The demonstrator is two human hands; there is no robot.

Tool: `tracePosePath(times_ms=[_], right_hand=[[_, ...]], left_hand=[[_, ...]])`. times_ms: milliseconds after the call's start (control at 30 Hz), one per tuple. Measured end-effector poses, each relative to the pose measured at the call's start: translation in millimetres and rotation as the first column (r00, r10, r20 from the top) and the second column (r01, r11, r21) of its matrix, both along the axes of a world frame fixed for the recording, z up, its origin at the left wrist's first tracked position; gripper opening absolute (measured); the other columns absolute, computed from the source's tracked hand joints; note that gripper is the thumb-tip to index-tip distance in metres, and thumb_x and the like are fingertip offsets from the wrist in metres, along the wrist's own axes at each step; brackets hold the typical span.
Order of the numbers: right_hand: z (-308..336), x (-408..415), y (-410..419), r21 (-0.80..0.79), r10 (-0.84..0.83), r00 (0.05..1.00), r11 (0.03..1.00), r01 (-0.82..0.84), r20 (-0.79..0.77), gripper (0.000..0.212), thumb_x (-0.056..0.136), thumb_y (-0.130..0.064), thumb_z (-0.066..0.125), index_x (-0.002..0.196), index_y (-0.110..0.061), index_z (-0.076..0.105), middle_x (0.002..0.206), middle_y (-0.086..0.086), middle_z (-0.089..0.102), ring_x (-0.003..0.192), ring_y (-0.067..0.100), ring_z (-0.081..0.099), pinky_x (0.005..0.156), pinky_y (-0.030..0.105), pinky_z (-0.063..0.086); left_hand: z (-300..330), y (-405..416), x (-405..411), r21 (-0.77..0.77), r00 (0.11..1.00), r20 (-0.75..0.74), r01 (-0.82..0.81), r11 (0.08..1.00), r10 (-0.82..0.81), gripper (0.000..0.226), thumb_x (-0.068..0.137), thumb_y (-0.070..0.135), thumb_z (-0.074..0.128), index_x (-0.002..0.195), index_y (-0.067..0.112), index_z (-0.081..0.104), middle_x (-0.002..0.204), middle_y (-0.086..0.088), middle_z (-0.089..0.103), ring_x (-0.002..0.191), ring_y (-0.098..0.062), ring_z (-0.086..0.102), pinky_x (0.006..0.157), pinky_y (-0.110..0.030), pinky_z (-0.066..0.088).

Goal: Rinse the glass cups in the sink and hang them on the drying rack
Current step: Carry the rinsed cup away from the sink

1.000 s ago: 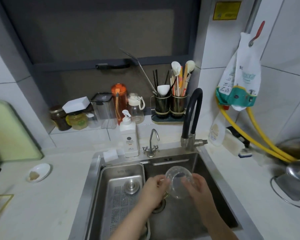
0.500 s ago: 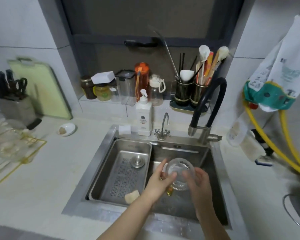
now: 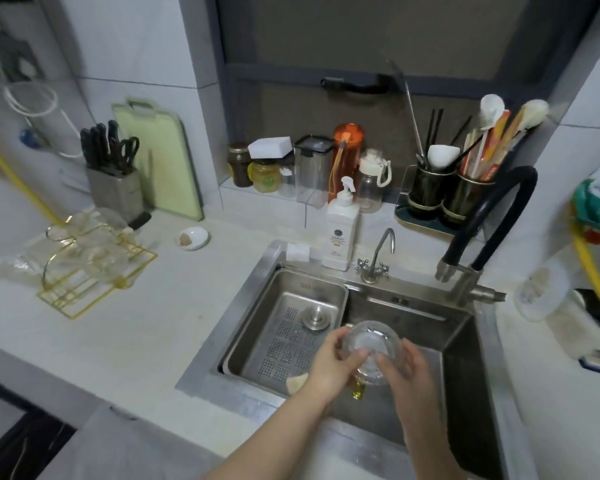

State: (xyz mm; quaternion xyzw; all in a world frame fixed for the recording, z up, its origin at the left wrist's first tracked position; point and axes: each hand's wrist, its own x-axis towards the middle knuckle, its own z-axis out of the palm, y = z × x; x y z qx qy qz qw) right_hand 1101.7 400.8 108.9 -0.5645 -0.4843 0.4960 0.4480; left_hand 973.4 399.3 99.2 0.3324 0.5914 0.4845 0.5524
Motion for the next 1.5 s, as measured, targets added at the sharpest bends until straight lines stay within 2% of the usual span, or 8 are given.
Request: tracePosePath(times_ms=[233,367,533,633,767,1067,1267,1500], right_hand=[[19.8,-99.5,-9.3,0.013,0.122,0.992,0.992,-0.122,-0.026,0.041,0.079,-0.014,0.073,0.114,-0.024,0.056,0.118,0.0,0.062,0.113,0.019,0.058,0.101,0.042,0.045],[28.4,-182.9,-24.6,0.009,0.215,0.974,0.977,-0.215,-0.068,0.055,0.081,-0.007,0.071,0.131,-0.01,0.05,0.121,0.001,0.059,0.11,0.017,0.057,0.088,0.027,0.046],[41.6,-290.0,-43.0,0.039,0.306,0.949,0.952,-0.304,-0.08,0.036,0.082,0.005,0.065,0.111,-0.013,0.053,0.102,0.001,0.06,0.083,0.001,0.057,0.063,0.003,0.046],[43.0,-345.0,-50.0,0.047,0.362,0.93,0.932,-0.359,-0.065,0.049,0.081,-0.003,0.07,0.127,-0.005,0.051,0.118,0.007,0.061,0.102,0.016,0.059,0.087,0.024,0.047],[47.8,-410.4,-58.4,0.049,0.451,0.893,0.891,-0.451,0.007,0.051,0.079,-0.01,0.074,0.126,-0.005,0.055,0.12,0.011,0.064,0.11,0.023,0.061,0.095,0.037,0.048],[42.9,-514.3,-52.7,0.034,0.553,0.833,0.833,-0.553,-0.004,0.052,0.078,-0.011,0.074,0.126,-0.006,0.054,0.122,0.009,0.063,0.115,0.021,0.059,0.103,0.045,0.045],[23.9,-566.0,-22.1,0.027,0.632,0.775,0.774,-0.632,0.005,0.035,0.076,-0.006,0.076,0.1,-0.021,0.055,0.119,0.011,0.062,0.115,0.022,0.058,0.105,0.043,0.043],[-3.6,-606.2,24.3,0.002,0.688,0.721,0.723,-0.691,0.084,0.053,0.079,-0.012,0.074,0.127,-0.007,0.055,0.126,0.011,0.058,0.118,0.021,0.056,0.103,0.034,0.043]], left_hand=[[21.9,-28.0,-108.3,0.102,0.992,-0.006,-0.123,0.987,0.124,0.042,0.08,0.015,0.075,0.114,0.027,0.054,0.09,-0.004,0.059,0.082,-0.021,0.058,0.073,-0.037,0.051],[27.8,-53.9,-189.9,0.104,0.97,0.035,-0.243,0.964,0.241,0.039,0.08,0.005,0.073,0.108,0.027,0.056,0.085,-0.014,0.056,0.071,-0.023,0.057,0.065,-0.034,0.05],[35.3,-85.6,-292.2,0.106,0.942,0.03,-0.337,0.936,0.335,0.044,0.081,0.003,0.071,0.116,0.022,0.053,0.089,-0.017,0.057,0.075,-0.027,0.06,0.079,-0.047,0.054],[39.7,-104.1,-344.8,0.125,0.921,0.016,-0.389,0.913,0.39,0.044,0.082,0.005,0.07,0.116,0.025,0.051,0.092,-0.016,0.056,0.073,-0.023,0.06,0.075,-0.039,0.053],[46.9,-128.8,-406.4,0.142,0.887,-0.001,-0.457,0.878,0.462,0.041,0.081,0.011,0.073,0.109,0.032,0.052,0.097,-0.018,0.056,0.075,-0.022,0.061,0.074,-0.037,0.055],[47.9,-142.7,-494.5,0.137,0.818,0.005,-0.571,0.81,0.575,0.042,0.084,0.011,0.071,0.117,0.024,0.049,0.086,-0.012,0.054,0.068,-0.017,0.059,0.071,-0.034,0.053],[33.9,-129.7,-530.5,0.075,0.745,-0.038,-0.662,0.746,0.665,0.04,0.084,0.015,0.072,0.116,0.021,0.05,0.093,-0.015,0.065,0.082,-0.021,0.063,0.077,-0.034,0.054],[5.1,-92.4,-563.4,0.011,0.676,-0.101,-0.732,0.681,0.729,0.037,0.081,0.016,0.074,0.111,0.02,0.053,0.116,-0.019,0.057,0.1,-0.036,0.064,0.079,-0.042,0.058]])
